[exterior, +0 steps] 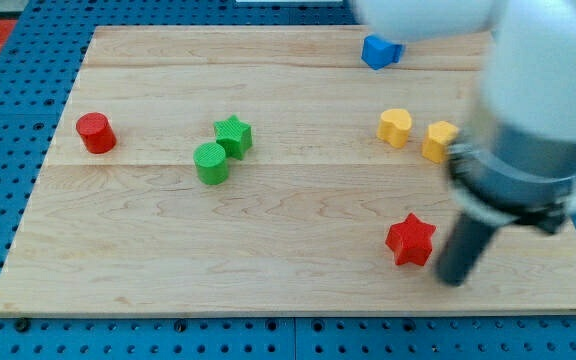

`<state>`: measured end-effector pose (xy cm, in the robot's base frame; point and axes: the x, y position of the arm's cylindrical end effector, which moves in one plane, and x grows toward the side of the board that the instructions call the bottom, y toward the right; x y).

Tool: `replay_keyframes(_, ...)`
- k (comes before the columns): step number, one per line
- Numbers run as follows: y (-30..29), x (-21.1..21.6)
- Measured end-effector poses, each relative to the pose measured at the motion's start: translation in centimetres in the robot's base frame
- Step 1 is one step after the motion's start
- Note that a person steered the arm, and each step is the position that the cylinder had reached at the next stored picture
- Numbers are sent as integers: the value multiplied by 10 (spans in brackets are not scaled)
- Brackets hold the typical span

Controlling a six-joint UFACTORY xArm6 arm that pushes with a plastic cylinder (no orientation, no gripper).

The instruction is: Move the red star closer to red circle

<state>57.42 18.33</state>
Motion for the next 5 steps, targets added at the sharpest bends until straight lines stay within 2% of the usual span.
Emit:
replay_keyframes(1,-30,-17)
replay_keyframes(2,-124,-15)
replay_keyframes(3,-174,-28)
replay_keyframes(4,-128,-30)
replay_keyframes(5,-158,-44)
